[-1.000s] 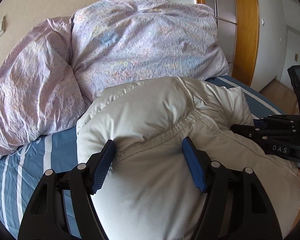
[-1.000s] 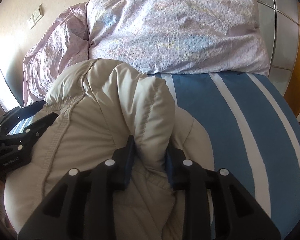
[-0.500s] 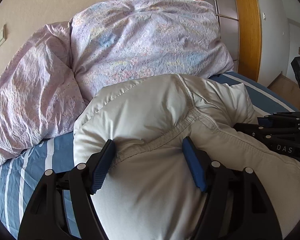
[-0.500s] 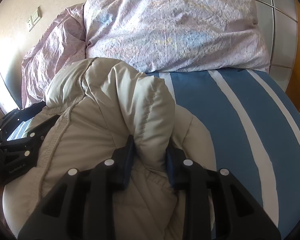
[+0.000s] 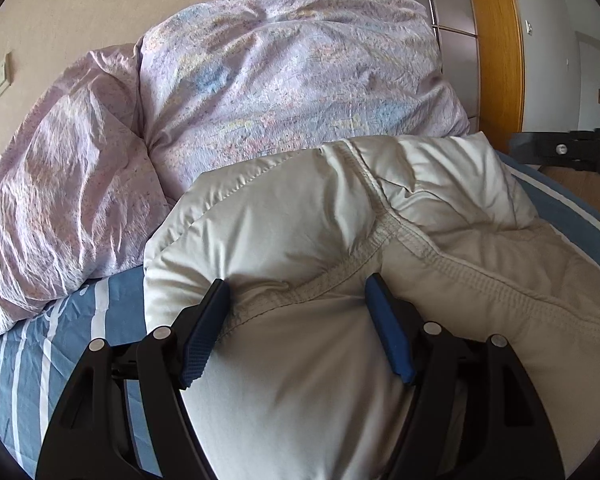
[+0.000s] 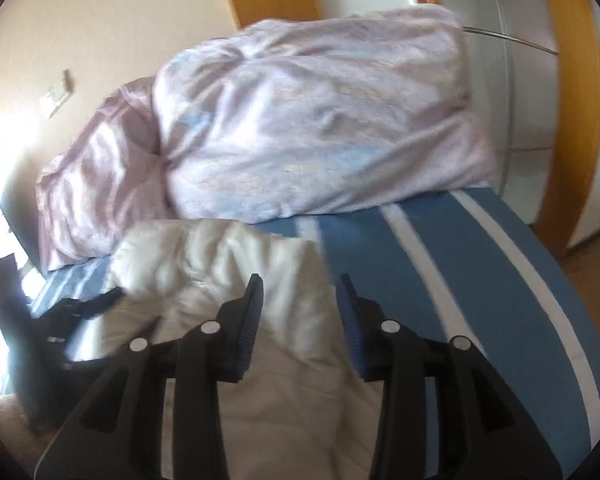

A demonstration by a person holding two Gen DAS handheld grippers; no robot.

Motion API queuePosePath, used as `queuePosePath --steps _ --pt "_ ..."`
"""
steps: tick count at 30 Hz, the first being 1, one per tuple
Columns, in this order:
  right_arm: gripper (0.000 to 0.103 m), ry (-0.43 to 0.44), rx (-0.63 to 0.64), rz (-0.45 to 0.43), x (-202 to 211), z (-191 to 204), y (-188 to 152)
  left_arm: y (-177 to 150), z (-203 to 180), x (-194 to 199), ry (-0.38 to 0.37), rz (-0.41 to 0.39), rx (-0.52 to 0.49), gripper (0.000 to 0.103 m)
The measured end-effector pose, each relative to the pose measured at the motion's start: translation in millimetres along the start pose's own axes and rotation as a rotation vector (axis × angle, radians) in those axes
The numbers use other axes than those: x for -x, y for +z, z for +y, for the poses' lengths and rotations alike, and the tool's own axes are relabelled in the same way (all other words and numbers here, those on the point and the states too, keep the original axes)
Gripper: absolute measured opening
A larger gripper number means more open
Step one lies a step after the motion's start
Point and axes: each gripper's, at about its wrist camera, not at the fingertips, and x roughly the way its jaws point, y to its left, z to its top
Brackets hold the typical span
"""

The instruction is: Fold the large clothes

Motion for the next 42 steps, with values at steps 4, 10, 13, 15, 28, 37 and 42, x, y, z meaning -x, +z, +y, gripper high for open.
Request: queuePosePath --steps 4,10,13,15,28,37,42 --pt "0.038 -0.008 0.063 0.036 -27 19 4 0 -2 1 0.010 -0.001 -0.008 0.070" --pt "0.036 -0.045 0.071 0.106 -61 14 -16 0 -2 1 0.017 -0.002 -0.018 0.070" --pt "0.036 -0.040 0.071 0.096 -67 12 -24 1 -4 1 0.028 -0.002 -0.028 0.070" --pt "0.037 -0.020 0.052 0.097 -68 8 -26 0 -5 1 0.034 -0.003 -0.033 0.070" --pt "0.037 0.018 0.019 0.102 -75 1 -28 -1 -8 -2 0.052 -0.005 -0.031 0.072" --pt "0.042 0.050 0.010 0.105 9 17 -46 3 10 17 0.043 -0.007 0.026 0.085" --pt "0.045 0.041 -0.013 0.130 13 9 -61 -3 23 47 -0.035 -0.013 0.066 0.085"
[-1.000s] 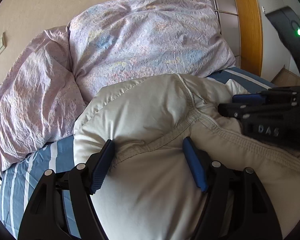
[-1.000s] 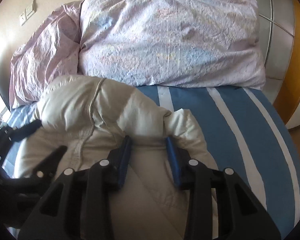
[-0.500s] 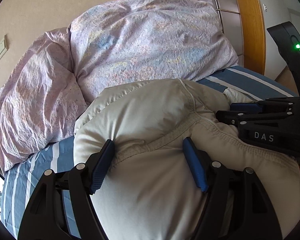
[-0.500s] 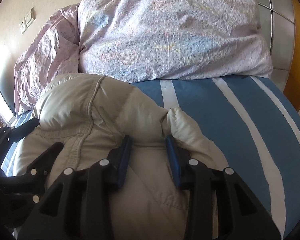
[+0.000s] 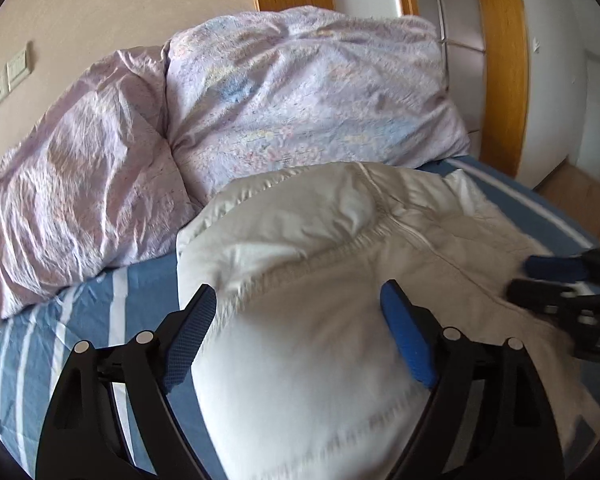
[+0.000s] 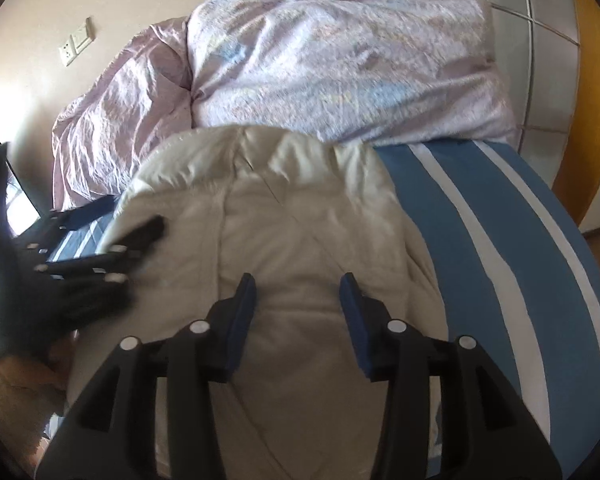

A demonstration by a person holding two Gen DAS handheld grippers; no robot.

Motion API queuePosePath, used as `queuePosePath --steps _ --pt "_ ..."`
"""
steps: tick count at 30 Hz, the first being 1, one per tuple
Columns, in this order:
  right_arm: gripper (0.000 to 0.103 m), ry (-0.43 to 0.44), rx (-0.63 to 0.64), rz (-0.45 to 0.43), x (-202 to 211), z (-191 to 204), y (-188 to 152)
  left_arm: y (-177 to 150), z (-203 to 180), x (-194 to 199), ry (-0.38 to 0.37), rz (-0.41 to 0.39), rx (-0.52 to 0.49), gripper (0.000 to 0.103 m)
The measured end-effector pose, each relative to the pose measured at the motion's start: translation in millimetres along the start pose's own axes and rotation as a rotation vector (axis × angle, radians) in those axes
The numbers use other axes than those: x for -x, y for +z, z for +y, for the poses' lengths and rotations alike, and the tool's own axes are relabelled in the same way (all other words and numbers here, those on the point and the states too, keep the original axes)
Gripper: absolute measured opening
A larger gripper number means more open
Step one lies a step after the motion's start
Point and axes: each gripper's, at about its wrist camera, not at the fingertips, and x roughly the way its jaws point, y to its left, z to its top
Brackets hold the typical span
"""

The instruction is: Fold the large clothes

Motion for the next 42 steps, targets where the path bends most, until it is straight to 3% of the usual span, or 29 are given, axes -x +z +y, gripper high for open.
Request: queuePosePath --steps 3,9,13,17,21,23,25,27,32,42 --pt "0.046 -0.005 0.017 0.019 -12 1 -4 -5 -2 1 -0.031 0.031 -0.004 0.086" --pt "0.046 -0.014 0.032 0.016 -26 2 -12 -9 -7 -21 -0.006 0.071 0.003 0.092" --pt "0.046 -0.040 0.048 0.007 -32 4 -15 -14 -16 -26 0.045 0.058 -0.014 0.094" --pt "0.046 -0.073 0.061 -0.008 -34 8 -17 -19 -15 -30 0.051 0.035 0.009 0.095" --pt "0.046 -0.070 0.043 0.040 -32 7 -9 -18 -15 -26 0.051 0.028 0.003 0.095" --pt "0.050 -0.052 0.011 0.089 -24 4 0 -16 -7 -15 0.002 0.030 0.041 0.095" --pt "0.064 -0.024 -0.029 0.111 -9 -1 8 -15 10 0 -0.067 0.031 0.122 0.095" --pt "0.093 0.004 -0.082 0.098 7 -10 14 -14 31 13 -0.117 0.025 0.190 0.095" --pt "0.100 0.103 -0.252 0.100 23 -50 33 -15 83 20 -0.208 0.073 0.340 0.096" --pt "0.101 0.280 -0.459 0.326 -26 -100 26 -36 106 -14 -0.381 0.211 0.518 0.096"
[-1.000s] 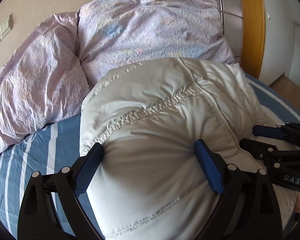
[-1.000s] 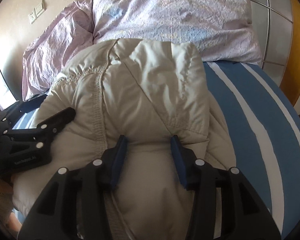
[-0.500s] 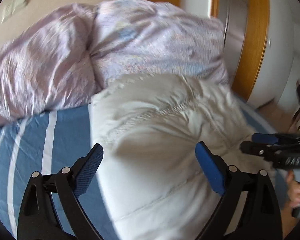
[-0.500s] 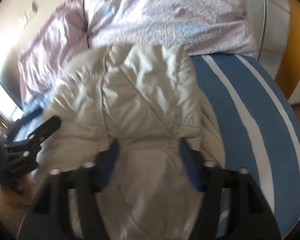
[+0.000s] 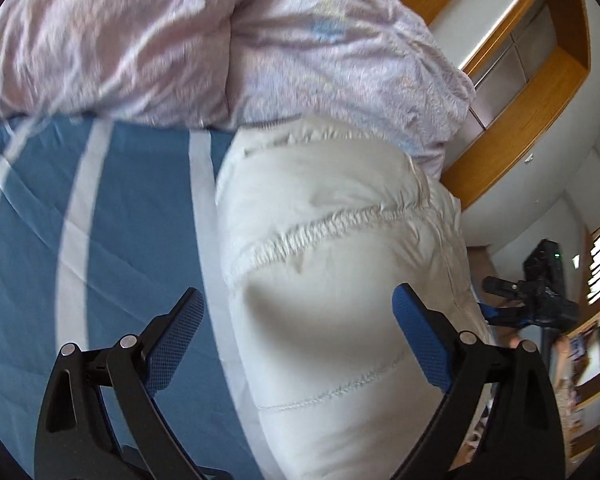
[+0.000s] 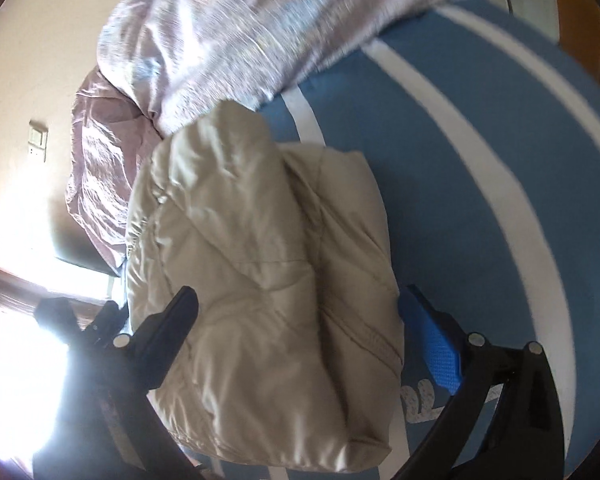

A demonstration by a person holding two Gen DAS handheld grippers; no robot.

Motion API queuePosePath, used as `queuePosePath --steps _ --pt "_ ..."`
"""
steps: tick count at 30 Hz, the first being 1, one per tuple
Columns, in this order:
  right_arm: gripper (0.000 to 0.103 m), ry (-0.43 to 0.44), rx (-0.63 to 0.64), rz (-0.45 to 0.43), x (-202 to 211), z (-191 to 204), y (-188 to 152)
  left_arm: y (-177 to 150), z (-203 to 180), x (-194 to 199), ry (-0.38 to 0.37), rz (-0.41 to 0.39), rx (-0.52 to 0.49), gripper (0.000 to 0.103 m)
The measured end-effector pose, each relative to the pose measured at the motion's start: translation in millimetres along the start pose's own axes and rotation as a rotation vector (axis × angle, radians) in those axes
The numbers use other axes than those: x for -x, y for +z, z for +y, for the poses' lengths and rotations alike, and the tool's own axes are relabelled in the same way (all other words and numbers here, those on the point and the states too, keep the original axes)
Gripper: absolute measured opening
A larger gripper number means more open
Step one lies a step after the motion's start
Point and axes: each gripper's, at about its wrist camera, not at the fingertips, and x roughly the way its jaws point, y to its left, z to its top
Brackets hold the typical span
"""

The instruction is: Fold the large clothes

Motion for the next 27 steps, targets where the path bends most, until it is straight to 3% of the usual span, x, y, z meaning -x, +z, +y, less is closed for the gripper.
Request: queuePosePath --steps 3,6,10,13,18,27 --pt "0.101 0.042 -0.033 0.054 -10 -7 1 -3 4 -9 -0.028 0.030 0.025 0.097" --pt "0.101 0.013 -0.023 0.079 -16 -11 0 -2 7 -16 -0.058 0.045 0.054 0.099" --pt "0.101 0.042 -0.018 0.110 -26 -14 -2 -2 6 -21 -0.077 0.056 0.064 0.100" --pt "0.101 0.060 -0.009 0.117 -30 -13 -1 -3 2 -21 -0.060 0.043 0.036 0.101" --pt "0.101 0.097 0.011 0.138 -40 -13 1 -6 -19 -17 0.036 -0.010 -0.096 0.102" --pt "0.101 0.132 0.032 0.173 -46 -15 8 -8 -29 -26 0.041 -0.003 -0.149 0.102"
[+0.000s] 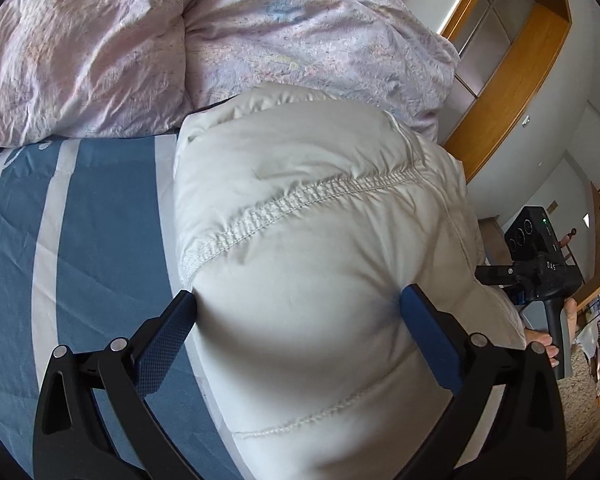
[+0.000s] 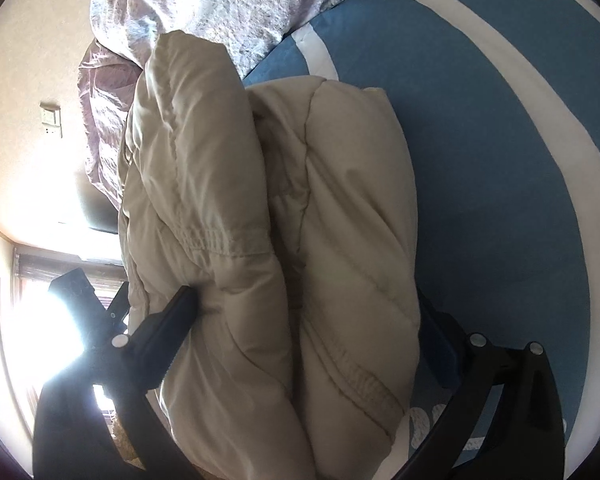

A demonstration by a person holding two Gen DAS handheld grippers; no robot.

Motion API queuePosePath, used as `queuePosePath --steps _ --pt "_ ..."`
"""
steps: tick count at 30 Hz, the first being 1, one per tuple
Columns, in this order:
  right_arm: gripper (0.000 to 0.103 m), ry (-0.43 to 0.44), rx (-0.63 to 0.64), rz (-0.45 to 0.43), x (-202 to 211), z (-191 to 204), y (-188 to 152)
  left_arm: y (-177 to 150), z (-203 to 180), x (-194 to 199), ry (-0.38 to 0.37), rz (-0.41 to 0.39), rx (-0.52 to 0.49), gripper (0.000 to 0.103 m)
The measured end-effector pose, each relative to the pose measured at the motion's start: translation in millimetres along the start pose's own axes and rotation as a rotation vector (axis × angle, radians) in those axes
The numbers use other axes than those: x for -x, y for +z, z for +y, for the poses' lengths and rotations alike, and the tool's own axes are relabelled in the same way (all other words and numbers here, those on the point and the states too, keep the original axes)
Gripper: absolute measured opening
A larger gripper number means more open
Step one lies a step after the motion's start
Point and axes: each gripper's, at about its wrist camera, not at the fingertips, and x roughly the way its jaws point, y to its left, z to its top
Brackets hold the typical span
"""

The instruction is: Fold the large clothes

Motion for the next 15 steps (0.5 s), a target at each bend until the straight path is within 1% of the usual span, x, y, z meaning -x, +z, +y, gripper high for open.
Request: queuePosePath --steps 7,10,15 --pt "0.101 0.021 0.037 0.031 -13 5 7 3 0 -4 -0.017 0.002 0.004 0.102" --pt "0.101 0.062 0.082 0.053 -25 13 12 2 4 -5 -0.044 -0.002 0.035 0.102" --pt "0.101 0.113 0.161 0.059 -40 27 11 1 11 -5 -0.089 -0.017 0.093 0.102"
